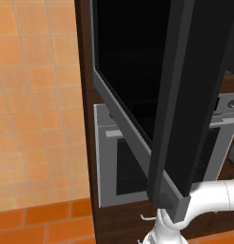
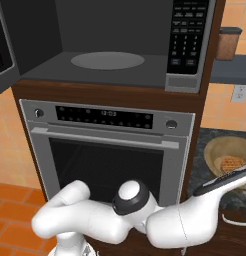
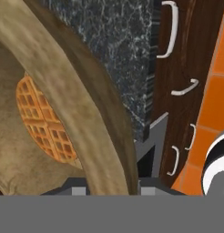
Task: Open the microwave, place the bowl with waffle inside the microwave, then close the microwave door and turn it on.
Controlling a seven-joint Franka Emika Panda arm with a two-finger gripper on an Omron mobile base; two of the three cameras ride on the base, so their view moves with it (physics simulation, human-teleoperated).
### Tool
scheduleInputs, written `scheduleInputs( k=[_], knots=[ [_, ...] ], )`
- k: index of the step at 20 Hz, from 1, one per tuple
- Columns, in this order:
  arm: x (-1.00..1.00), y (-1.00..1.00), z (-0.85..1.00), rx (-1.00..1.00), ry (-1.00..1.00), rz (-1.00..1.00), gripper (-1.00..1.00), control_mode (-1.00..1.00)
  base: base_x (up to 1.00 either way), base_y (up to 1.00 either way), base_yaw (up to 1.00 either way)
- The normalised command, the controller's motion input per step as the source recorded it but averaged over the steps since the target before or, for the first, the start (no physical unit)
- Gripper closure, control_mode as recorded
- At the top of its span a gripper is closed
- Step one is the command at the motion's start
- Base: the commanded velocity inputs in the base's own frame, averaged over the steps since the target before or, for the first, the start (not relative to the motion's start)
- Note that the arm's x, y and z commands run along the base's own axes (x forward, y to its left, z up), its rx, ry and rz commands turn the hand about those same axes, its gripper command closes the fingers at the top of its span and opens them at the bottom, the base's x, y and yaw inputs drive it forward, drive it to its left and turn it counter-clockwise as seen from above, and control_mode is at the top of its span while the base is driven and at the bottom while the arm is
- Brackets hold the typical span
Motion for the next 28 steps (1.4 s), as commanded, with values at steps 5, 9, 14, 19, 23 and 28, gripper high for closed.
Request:
scheduleInputs(
  k=[5,9,14,19,23,28],
  knots=[
    [-0.34,0.33,0.07,-0.04,-0.04,0.00,1.00,-1.00,0.00,0.00,0.00],
    [-0.33,0.31,0.16,-0.03,-0.12,-0.09,1.00,-1.00,0.00,0.00,0.00],
    [-0.42,0.14,0.43,0.00,-0.14,-0.09,1.00,-1.00,0.00,0.00,0.00],
    [-0.50,0.04,0.50,0.00,-0.15,-0.06,1.00,-1.00,0.00,0.00,0.00],
    [-0.09,0.72,0.37,-0.02,-0.17,-0.01,1.00,-1.00,0.00,0.00,0.00],
    [-0.02,1.00,0.34,-0.07,-0.18,0.00,1.00,-1.00,0.00,0.00,0.00]
  ],
)
